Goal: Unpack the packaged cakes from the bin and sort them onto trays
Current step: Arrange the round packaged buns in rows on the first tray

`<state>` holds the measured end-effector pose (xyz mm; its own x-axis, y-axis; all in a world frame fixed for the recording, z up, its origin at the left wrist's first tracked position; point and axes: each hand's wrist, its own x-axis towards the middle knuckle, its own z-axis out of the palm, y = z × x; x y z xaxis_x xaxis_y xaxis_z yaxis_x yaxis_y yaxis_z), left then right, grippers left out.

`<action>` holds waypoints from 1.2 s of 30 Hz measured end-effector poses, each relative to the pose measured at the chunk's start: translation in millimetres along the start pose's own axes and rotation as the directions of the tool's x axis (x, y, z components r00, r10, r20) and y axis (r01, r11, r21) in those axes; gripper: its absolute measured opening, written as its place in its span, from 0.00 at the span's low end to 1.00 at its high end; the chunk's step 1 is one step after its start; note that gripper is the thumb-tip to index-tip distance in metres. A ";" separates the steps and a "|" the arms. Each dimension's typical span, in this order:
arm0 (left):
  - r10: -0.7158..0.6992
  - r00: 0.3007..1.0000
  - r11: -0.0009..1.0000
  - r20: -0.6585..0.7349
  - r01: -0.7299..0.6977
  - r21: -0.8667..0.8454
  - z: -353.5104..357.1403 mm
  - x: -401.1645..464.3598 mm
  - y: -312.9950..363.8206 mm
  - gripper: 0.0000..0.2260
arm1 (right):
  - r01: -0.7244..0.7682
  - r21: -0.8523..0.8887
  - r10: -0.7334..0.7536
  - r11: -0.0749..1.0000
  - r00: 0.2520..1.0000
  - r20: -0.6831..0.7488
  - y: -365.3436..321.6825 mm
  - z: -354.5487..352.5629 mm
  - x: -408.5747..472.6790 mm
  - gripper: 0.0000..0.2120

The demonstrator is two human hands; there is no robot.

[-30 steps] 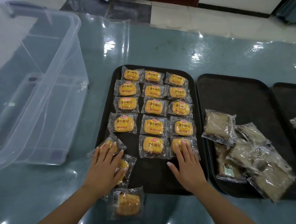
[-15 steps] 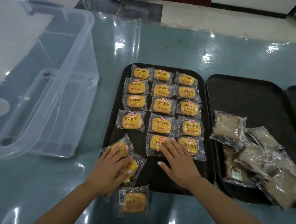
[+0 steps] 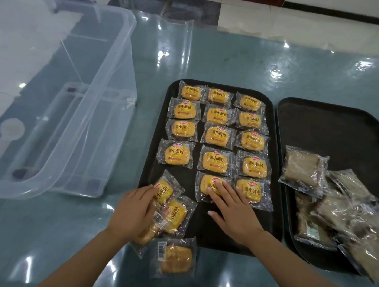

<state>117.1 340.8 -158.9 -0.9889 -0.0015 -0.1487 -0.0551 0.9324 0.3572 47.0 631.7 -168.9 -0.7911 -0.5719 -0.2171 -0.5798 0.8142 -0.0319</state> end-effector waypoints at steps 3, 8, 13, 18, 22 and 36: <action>0.029 0.999 0.999 0.022 -0.030 0.017 2.6 -6.1 3.0 0.22 | -0.010 0.019 0.010 1.000 1.000 -0.008 -1.0 -0.5 -0.4 0.28; 0.017 0.999 0.992 -0.047 -0.011 0.126 -0.1 -1.4 15.1 0.20 | -0.033 0.061 0.035 0.998 0.999 -0.035 -2.8 -3.3 -0.4 0.28; -0.057 0.998 0.982 0.037 0.050 0.184 -5.9 21.6 44.8 0.24 | -0.036 0.023 0.037 0.999 0.999 -0.028 -0.6 -5.6 1.9 0.28; 0.100 0.989 0.965 0.111 -0.123 0.234 -9.0 33.1 43.3 0.28 | -0.033 0.011 0.033 0.999 0.999 -0.021 -0.4 -2.3 -0.4 0.29; 0.134 0.979 0.944 0.151 -0.172 0.281 -14.4 38.4 31.5 0.39 | -0.044 -0.002 0.044 0.999 0.999 -0.031 -2.0 -7.5 2.6 0.31; 0.116 0.969 0.957 0.216 -0.168 0.237 9.0 42.8 38.4 0.30 | -0.056 -0.008 0.056 0.998 0.998 -0.022 -2.0 0.6 7.7 0.34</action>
<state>73.9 379.8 -159.8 -0.9351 0.1852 -0.3022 0.1459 0.9782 0.1479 42.1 625.7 -171.1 -0.8265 -0.5273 -0.1970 -0.5358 0.8443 -0.0121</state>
